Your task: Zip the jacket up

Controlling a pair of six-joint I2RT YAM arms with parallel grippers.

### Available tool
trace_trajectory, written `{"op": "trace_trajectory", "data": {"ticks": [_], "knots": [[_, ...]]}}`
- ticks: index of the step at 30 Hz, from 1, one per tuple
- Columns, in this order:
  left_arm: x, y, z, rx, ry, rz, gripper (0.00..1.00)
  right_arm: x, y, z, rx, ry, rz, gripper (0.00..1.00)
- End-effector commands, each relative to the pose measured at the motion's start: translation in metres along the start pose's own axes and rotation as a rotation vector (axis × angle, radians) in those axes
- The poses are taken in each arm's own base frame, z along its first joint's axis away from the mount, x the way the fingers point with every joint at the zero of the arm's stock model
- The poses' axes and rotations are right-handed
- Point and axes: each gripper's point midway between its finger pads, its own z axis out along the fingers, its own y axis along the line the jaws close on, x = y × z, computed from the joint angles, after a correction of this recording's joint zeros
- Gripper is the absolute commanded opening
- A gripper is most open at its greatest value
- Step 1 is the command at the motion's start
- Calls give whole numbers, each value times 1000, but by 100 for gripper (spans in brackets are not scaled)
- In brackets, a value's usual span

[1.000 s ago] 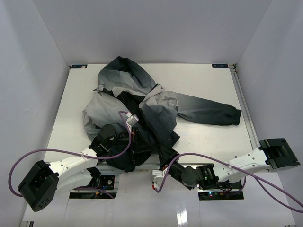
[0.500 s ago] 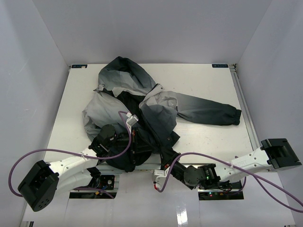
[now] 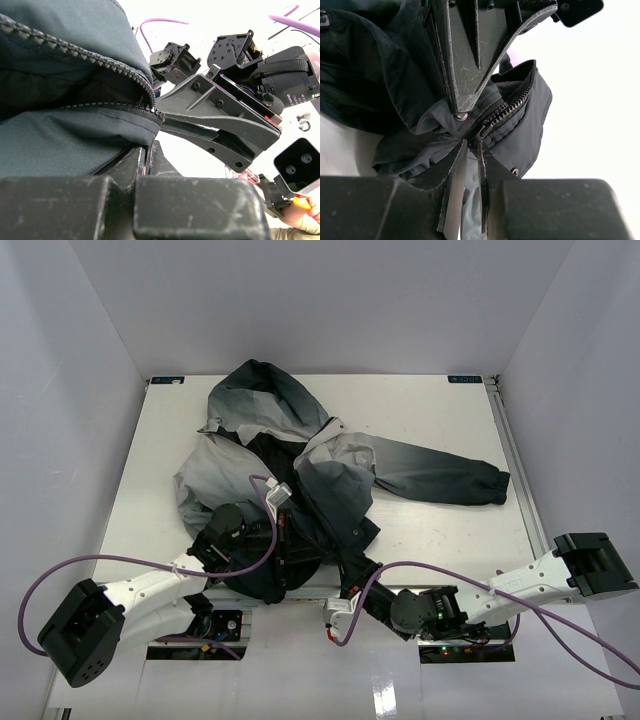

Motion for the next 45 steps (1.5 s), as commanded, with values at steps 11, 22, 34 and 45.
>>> {"op": "trace_trajectory", "data": {"ticks": [11, 22, 34, 45], "knots": [[0, -4, 0, 21, 2, 8, 0, -3, -20, -2, 85, -6, 103, 20], [0, -6, 0, 26, 3, 7, 0, -3, -22, -1, 98, -3, 90, 19], [-2, -8, -2, 27, -1, 15, 0, -5, -13, 3, 69, -1, 66, 20], [-2, -8, -1, 26, 4, 10, 0, -10, -16, 4, 69, -19, 75, 22]]}}
